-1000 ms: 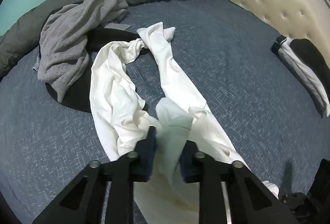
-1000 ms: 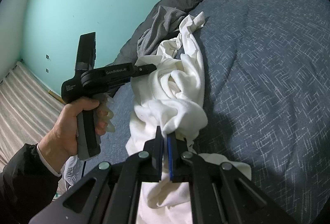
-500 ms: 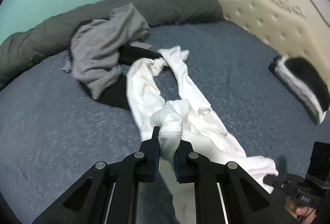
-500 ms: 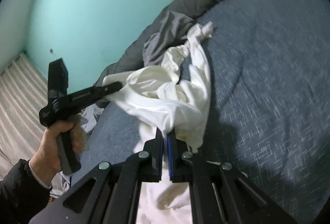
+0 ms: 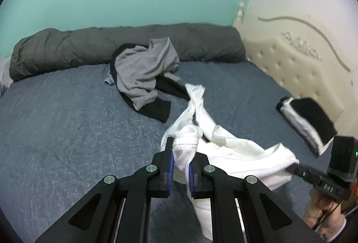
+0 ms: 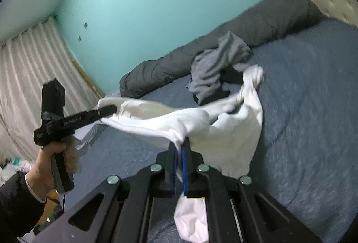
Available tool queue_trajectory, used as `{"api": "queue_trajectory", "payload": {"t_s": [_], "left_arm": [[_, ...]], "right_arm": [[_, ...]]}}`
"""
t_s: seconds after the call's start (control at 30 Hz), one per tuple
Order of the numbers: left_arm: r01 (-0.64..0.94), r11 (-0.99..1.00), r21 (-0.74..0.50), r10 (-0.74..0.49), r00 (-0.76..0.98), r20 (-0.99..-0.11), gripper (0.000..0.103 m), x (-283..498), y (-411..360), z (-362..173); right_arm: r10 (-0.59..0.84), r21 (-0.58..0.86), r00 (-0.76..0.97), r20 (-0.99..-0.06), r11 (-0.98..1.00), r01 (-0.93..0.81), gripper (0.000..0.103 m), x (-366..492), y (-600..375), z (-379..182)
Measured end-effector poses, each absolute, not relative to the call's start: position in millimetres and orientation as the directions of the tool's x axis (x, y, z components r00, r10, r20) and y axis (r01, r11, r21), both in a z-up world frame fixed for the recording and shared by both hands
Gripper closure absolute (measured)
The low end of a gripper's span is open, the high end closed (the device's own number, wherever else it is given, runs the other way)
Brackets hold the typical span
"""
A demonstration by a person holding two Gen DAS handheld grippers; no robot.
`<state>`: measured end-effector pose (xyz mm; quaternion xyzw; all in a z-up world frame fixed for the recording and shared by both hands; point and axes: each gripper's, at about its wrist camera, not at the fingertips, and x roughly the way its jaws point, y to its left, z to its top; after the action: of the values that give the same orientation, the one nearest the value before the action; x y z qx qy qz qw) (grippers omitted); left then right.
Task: Fold clothes
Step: 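Lift the shirt hem with both tools, spreading the corners apart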
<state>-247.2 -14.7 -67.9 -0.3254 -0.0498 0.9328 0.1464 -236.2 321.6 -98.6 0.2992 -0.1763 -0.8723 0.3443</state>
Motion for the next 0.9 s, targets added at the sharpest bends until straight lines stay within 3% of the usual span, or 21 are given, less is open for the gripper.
{"api": "queue_trajectory", "payload": {"t_s": [0.33,0.83,0.9], "left_arm": [[-0.264,-0.943,-0.202,0.328,-0.838,-0.435,0.095,-172.6,-33.8,40.7],[-0.267,-0.956,-0.126,0.291,-0.923,-0.252,0.096,-73.5,-39.0,218.6],[-0.266,-0.956,-0.126,0.29,-0.921,-0.26,0.096,-67.2,-40.8,226.5]], "right_arm": [[-0.703,0.367,-0.601,-0.38,-0.711,0.599,0.1,-202.3,323.9,34.9],[-0.722,0.25,-0.64,-0.264,-0.692,0.677,0.1,-140.3,325.5,232.5],[-0.721,0.233,-0.638,-0.268,-0.692,0.684,0.1,-133.5,323.3,243.8]]}}
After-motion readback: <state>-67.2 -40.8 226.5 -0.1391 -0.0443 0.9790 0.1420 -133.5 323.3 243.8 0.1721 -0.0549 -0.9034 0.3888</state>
